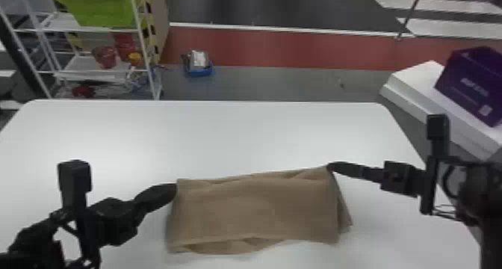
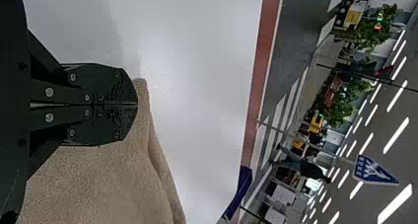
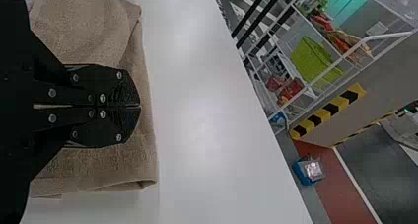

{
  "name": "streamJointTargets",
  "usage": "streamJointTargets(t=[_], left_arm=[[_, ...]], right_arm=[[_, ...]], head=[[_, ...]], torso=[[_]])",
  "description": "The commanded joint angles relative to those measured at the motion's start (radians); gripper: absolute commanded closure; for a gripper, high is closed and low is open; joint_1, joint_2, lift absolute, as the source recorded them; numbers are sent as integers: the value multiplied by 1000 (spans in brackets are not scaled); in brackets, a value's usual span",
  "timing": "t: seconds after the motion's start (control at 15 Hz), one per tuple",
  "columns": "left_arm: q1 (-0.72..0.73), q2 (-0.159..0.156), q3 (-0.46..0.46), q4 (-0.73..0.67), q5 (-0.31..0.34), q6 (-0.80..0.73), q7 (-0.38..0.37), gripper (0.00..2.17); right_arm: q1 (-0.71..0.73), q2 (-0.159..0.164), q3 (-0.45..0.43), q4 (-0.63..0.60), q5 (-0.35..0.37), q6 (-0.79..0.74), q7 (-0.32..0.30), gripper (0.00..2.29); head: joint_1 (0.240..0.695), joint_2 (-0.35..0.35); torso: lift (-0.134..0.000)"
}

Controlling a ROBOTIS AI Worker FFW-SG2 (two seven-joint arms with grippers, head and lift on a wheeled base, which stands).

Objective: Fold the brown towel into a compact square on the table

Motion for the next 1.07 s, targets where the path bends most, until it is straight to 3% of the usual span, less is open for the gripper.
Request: streamJointTargets(t=[0.0,0.27,0.33,0.47,0.8,0.87,0.93,1.0], left_arm=[[15,2,29,-34,40,21,-11,2138],[18,3,82,-42,76,39,-28,2138],[18,5,88,-45,74,42,-29,2138],[20,5,99,-42,73,45,-35,2138],[32,2,94,-57,63,64,-37,2138],[34,2,94,-58,63,64,-37,2138],[34,2,92,-60,63,67,-37,2138],[35,0,91,-61,63,67,-37,2138]], right_arm=[[7,5,8,14,-6,1,0,1204],[13,11,8,-156,-22,129,-12,1204],[-7,5,-1,-167,-22,129,-47,1204],[-128,-30,-19,-3,-25,129,-55,1204],[-209,-39,34,238,49,129,-139,1187],[-206,-39,40,252,61,129,-168,903],[-197,-39,54,255,64,115,-196,340],[-185,-36,59,249,71,97,-219,6]], head=[[695,-99],[695,-64],[695,-56],[695,-53],[695,-87],[695,-89],[695,-93],[695,-98]], torso=[[-124],[-124],[-124],[-124],[-124],[-124],[-124],[-124]])
